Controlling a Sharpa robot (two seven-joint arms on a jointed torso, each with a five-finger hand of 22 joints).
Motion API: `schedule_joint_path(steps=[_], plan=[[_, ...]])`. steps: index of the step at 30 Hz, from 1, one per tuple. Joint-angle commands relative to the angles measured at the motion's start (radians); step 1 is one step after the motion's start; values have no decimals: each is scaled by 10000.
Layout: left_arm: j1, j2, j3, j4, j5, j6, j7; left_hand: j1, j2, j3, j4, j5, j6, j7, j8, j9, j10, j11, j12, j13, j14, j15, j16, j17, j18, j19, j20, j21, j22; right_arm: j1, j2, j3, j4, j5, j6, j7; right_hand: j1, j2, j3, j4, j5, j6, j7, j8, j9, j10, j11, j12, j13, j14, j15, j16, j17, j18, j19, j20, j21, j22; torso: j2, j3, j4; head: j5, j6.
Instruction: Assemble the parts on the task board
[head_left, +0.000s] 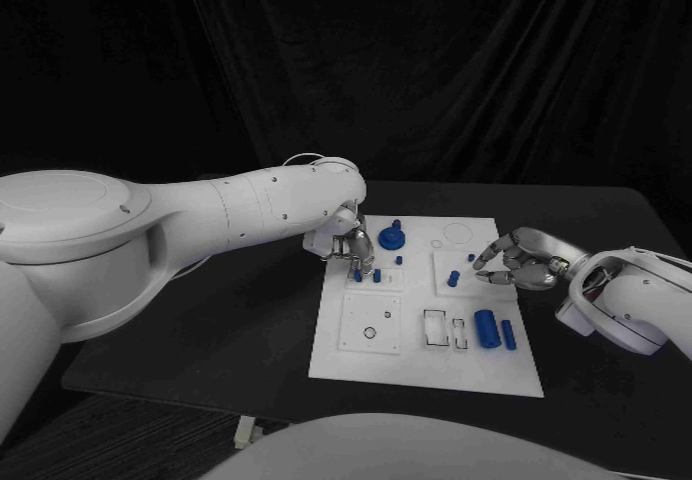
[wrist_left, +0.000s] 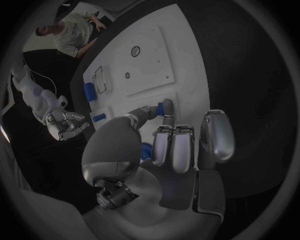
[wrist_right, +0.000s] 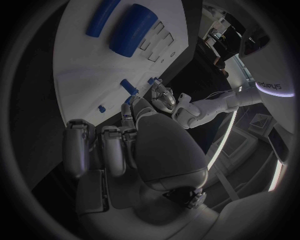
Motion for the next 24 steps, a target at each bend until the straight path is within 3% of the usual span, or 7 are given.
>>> schedule_joint_path(steps=[1, 7, 12, 15, 21, 24], plan=[[-136, 31, -53, 18, -77, 16, -483, 115, 193, 1471, -1521, 49, -46, -35, -50, -11, 535, 31, -37, 1682, 804, 63, -46, 2000, 208, -54, -6, -57, 1210, -30, 2, 4, 3, -8, 99, -85, 119, -6, 12, -62, 44, 32, 17, -32, -18, 1131, 21, -65, 1391, 1077, -12, 25, 2634, 166, 59, 83, -73, 2090, 4, 1, 3, 2, 2], [-142, 24, -53, 42, -78, -132, -466, 210, 233, 1336, -1492, -14, -73, -20, -143, -46, 512, 52, -78, 1657, 791, 82, -75, 1985, 214, -74, 14, -96, 1212, -34, 10, 4, -5, -8, 118, -83, 119, -6, 12, -62, 44, 32, 17, -32, -18, 1131, 21, -65, 1391, 1077, -12, 25, 2634, 166, 59, 83, -73, 2090, -3, 3, 3, -7, 2], [-144, 19, -53, 62, -78, -189, -465, 354, 260, 952, -1346, -349, -81, 25, -396, -210, 478, 88, -130, 1627, 773, 122, -117, 1964, 219, -93, 59, -153, 1227, -38, 10, 4, -4, -8, 127, -81, 119, -6, 12, -62, 44, 32, 17, -32, -18, 1131, 21, -65, 1391, 1077, -12, 25, 2634, 166, 59, 83, -73, 2090, -5, 0, -1, 6, 2], [-145, 16, -53, 63, -78, -206, -465, 428, 294, 552, -1120, -1030, -48, 12, -583, -365, 460, 89, -158, 1612, 767, 131, -129, 1960, 223, -99, 91, -208, 1231, -39, 5, 4, -1, -8, 128, -81, 119, -6, 12, -62, 44, 32, 17, -32, -18, 1131, 21, -65, 1391, 1077, -12, 25, 2634, 166, 59, 83, -73, 2090, -1, 1, 2, -6, 2], [-146, 10, -53, 60, -78, -216, -466, 465, 273, 231, -896, -1370, -74, 33, -761, -494, 423, 99, -221, 1572, 756, 148, -158, 1944, 242, -122, 100, -329, 1209, -42, -1, 4, 2, -8, 124, -80, 120, -6, 20, -74, 44, 31, 19, -36, -19, 1131, 23, -65, 1391, 1077, -9, 25, 2634, 166, 57, 86, -76, 2089, 2, 2, 4, -11, 2], [-146, 11, -53, 61, -105, -198, -467, 459, 236, -17, -709, -1746, -107, 32, -880, -575, 400, 102, -257, 1551, 749, 156, -176, 1934, 247, -127, 111, -386, 1204, -44, 2, 4, 1, -8, 126, -79, 120, -6, 20, -74, 44, 31, 19, -36, -19, 1131, 23, -65, 1391, 1077, -9, 25, 2634, 166, 57, 86, -76, 2089, -3, 2, 0, -6, 2]])
